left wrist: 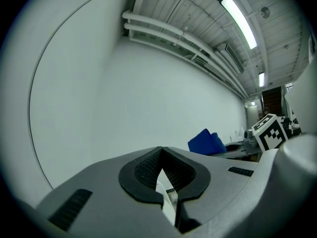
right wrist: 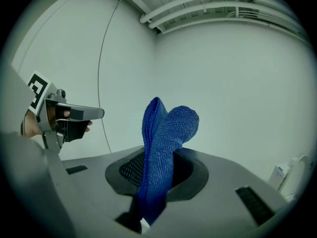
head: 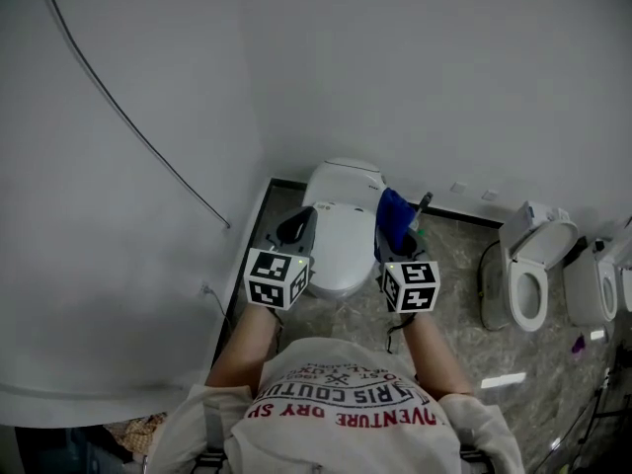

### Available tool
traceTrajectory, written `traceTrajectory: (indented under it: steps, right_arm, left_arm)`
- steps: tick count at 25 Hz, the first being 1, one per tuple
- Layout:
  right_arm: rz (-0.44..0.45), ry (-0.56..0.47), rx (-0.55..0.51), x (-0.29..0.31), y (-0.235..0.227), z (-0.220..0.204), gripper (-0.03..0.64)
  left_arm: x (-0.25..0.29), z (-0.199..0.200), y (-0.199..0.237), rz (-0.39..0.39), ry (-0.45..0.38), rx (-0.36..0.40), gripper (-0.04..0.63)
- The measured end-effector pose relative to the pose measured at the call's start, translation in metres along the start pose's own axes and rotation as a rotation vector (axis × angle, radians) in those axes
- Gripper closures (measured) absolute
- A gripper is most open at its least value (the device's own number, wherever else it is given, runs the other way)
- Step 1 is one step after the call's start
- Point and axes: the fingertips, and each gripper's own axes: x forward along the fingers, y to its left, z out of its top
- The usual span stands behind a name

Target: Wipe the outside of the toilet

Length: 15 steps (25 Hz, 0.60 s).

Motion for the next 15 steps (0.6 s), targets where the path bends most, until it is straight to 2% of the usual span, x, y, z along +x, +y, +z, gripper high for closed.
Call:
traceTrajectory:
  steps: [6, 15]
  right_arm:
    - [0.001, 0.017, 0.014, -0.001, -0.005, -0.009, 0.541]
    - [-0.030, 0.018, 0.026, -0.008, -0.012, -0.010, 0.541]
  left_arm:
    - [0.006, -0.011, -0.004, -0.003, 0.029, -0.001, 0.589]
    - [0.006, -0.009, -0.010, -0.022, 0.029, -0.001, 0.589]
